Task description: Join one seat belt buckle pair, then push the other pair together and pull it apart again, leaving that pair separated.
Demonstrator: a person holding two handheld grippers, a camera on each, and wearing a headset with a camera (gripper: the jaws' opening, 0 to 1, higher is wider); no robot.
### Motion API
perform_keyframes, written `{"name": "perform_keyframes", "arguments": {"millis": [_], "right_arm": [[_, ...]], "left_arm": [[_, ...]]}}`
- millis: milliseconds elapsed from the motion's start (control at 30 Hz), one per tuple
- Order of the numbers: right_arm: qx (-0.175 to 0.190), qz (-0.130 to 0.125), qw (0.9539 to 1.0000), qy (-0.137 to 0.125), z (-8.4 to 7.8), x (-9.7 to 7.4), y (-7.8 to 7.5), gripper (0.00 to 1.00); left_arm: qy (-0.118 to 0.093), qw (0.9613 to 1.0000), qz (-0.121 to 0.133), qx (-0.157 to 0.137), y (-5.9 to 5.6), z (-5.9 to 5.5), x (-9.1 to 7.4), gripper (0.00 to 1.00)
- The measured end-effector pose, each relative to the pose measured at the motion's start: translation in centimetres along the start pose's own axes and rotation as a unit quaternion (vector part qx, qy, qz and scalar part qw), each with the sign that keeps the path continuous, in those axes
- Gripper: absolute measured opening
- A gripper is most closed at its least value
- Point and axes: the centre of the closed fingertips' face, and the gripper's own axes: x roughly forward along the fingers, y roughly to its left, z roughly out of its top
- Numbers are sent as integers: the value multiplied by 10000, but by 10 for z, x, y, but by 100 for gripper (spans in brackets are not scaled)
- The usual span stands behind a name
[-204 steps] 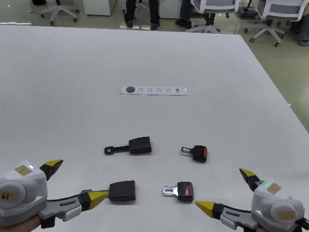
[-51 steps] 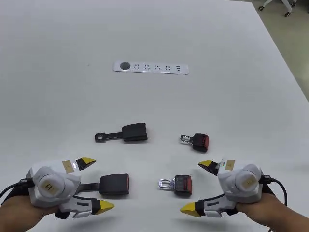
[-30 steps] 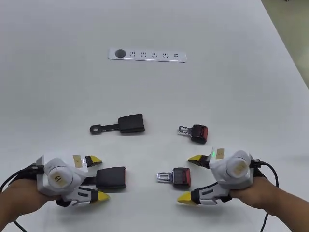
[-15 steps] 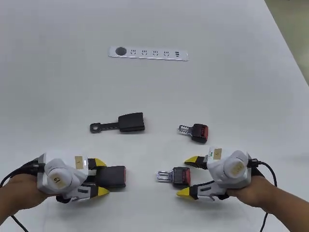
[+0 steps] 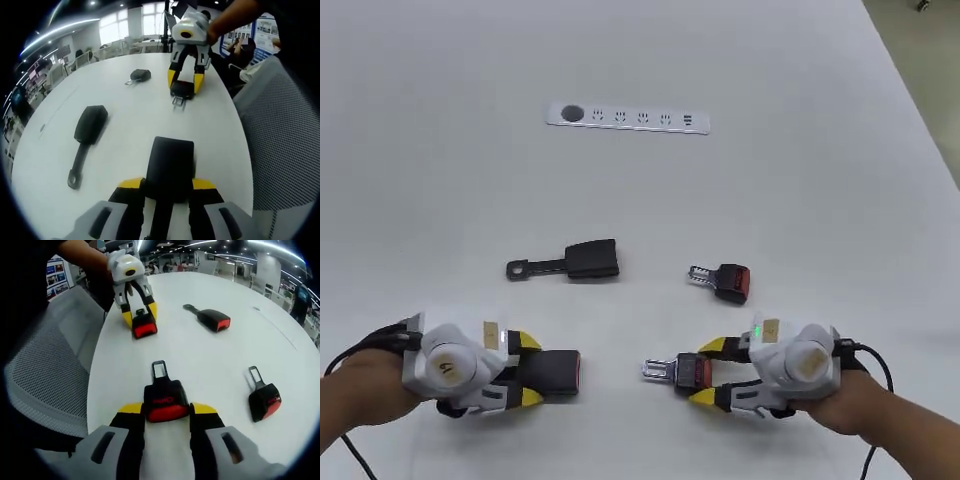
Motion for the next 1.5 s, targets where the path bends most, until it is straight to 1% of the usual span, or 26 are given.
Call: {"name": "perform_keyframes", "arguments": {"millis": [167, 333, 467, 633, 767, 833, 867, 900, 933, 1000, 1067, 1233, 1400, 1500], "right_arm": [[-51, 57, 10000, 62, -2, 1, 1, 33], [-144, 153, 9997, 77, -2, 2, 1, 33], [-207, 209, 9995, 71, 1, 3, 3, 33], [-234, 236, 9994, 17, 7, 7, 5, 33], [-252, 266, 9993, -8, 9, 11, 8, 33], [-270, 279, 9992, -22, 12, 13, 9, 33], [-281, 287, 9992, -31, 16, 14, 12, 33], [-276, 294, 9992, -48, 17, 15, 13, 33], [-268, 292, 9992, -71, 18, 16, 10, 33], [-267, 298, 9992, -92, 21, 18, 11, 33], [-264, 296, 9991, -114, 24, 20, 11, 33], [-260, 310, 9991, -133, 29, 24, 13, 33], [-281, 330, 9988, -216, 39, 36, 15, 33], [-334, 386, 9984, -255, 47, 43, 21, 33]], "left_arm": [[7, 10000, -6, -38, -1, -2, 2, 35], [19, 10000, -59, -59, -4, -1, 2, 35], [55, 9999, -91, -9, -5, -1, 3, 35], [74, 9999, -105, -77, -5, -3, 4, 35], [98, 9999, -118, -44, -5, -4, 5, 35], [101, 9999, -115, -55, -5, -4, 5, 35], [106, 9999, -114, -51, -6, -4, 5, 35], [117, 9998, -114, -61, -5, -4, 5, 35], [122, 9998, -115, -67, -6, -5, 5, 35], [133, 9998, -126, -120, -6, -4, 5, 35], [161, 9998, -139, -65, -6, -4, 5, 34], [201, 9997, -146, -42, -6, -4, 5, 34], [242, 9996, -130, -56, -6, -4, 5, 34], [257, 9996, -134, -50, -6, -5, 5, 34]]}}
